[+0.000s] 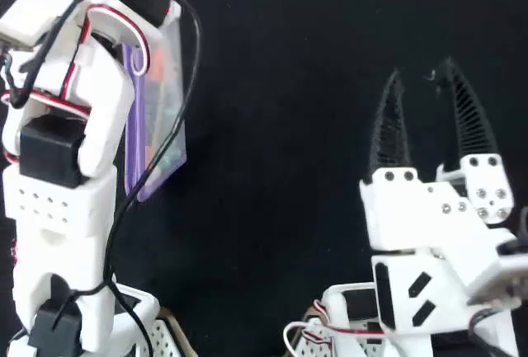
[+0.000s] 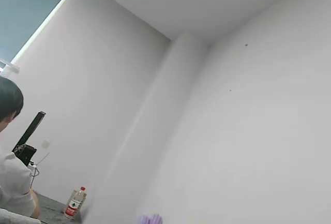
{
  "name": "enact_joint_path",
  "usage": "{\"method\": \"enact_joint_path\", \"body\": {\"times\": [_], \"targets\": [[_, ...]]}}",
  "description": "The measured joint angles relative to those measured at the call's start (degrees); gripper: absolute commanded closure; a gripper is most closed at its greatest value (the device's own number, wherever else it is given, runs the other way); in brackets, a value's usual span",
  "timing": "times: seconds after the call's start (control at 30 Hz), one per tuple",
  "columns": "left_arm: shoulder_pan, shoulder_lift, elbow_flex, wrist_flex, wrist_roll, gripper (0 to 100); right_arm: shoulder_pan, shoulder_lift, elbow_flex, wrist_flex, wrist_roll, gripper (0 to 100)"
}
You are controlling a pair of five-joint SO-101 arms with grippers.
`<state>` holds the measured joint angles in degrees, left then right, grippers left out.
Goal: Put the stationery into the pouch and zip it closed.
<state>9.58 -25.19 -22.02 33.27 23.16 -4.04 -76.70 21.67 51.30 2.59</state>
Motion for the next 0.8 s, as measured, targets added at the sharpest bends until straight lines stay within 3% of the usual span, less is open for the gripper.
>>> {"method": "enact_joint_path", "body": {"times": [0.2,0.43,0.6,0.8], "targets": [[2.9,-0.1,-3.1,4.2,-0.4,97,-6.5,0.0,-1.5,11.3,-6.3,83.9],[3.2,-0.1,-3.2,4.4,-0.4,97,-14.5,-3.1,-1.5,14.2,-4.7,82.6],[3.4,-0.1,-3.2,4.4,-0.4,97,-28.0,-8.6,-0.8,15.5,-4.7,73.0],[11.5,-0.1,-3.2,4.4,-4.2,97,-33.2,-11.1,13.7,10.7,-4.4,73.0]]}}
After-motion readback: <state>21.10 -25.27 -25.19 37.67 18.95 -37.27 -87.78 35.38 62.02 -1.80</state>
